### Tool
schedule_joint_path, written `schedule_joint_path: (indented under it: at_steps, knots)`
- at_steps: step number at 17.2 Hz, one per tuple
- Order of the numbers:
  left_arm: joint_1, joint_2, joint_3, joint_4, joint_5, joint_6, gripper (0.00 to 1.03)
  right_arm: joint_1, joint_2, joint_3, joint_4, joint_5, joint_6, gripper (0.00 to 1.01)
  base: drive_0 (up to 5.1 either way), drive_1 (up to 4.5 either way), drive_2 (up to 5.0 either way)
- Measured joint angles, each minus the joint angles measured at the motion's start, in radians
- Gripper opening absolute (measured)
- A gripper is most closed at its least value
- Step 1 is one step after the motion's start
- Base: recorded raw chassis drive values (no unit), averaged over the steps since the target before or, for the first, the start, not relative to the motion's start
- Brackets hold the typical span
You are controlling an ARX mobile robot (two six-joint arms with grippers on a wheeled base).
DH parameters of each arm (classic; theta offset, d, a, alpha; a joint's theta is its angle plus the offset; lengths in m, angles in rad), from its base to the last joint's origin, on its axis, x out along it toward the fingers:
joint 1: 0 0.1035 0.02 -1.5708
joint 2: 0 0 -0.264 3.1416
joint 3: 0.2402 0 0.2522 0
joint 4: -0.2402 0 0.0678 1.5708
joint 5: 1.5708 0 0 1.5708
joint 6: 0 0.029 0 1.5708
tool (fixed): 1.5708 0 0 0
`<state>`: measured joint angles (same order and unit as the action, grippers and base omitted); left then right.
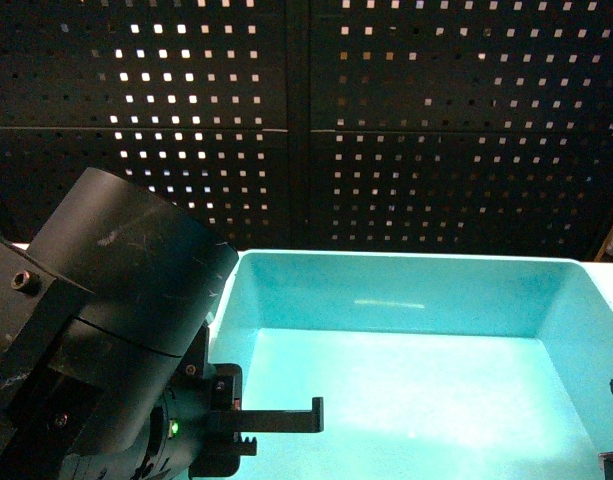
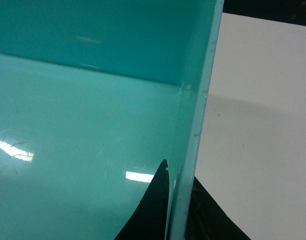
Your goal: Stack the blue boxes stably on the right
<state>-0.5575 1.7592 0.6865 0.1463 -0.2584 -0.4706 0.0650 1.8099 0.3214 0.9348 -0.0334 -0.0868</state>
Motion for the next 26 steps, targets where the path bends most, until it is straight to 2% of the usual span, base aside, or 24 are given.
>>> schedule_joint_path:
  at_steps: [2, 4, 8, 12, 19, 20, 21, 26]
  knots:
    - [0.002, 0.000, 0.000, 0.017, -0.001, 0.010, 0.02, -0.004, -0.022, 0.005, -0.014, -0.010, 0.000, 0.07, 0.0, 0.00, 0.0]
    - [0.024, 0.000, 0.001, 0.053, 0.012, 0.040, 0.02, -0.014, -0.060, 0.017, -0.023, -0.024, 0.000, 0.07, 0.0, 0.00, 0.0]
    - [0.051, -0.061, 0.048, 0.080, 0.026, 0.144, 0.02, -0.036, -0.184, 0.088, -0.111, -0.043, -0.003, 0.07, 0.0, 0.00, 0.0]
    - [0.070, -0.142, 0.151, 0.107, 0.058, 0.238, 0.02, -0.074, -0.334, 0.213, -0.211, -0.065, 0.000, 0.07, 0.0, 0.00, 0.0]
    - [0.070, -0.263, 0.335, 0.121, 0.087, 0.320, 0.02, -0.095, -0.512, 0.425, -0.298, -0.083, 0.010, 0.07, 0.0, 0.00, 0.0]
    - [0.061, -0.304, 0.347, 0.159, 0.080, 0.343, 0.02, -0.111, -0.548, 0.455, -0.299, -0.095, 0.021, 0.07, 0.0, 0.00, 0.0]
    - [0.050, -0.309, 0.315, 0.234, 0.037, 0.401, 0.02, -0.125, -0.556, 0.451, -0.309, -0.111, 0.045, 0.07, 0.0, 0.00, 0.0]
    - [0.050, -0.309, 0.311, 0.233, 0.038, 0.410, 0.02, -0.124, -0.555, 0.446, -0.307, -0.113, 0.053, 0.07, -1.2, -1.25, -1.2]
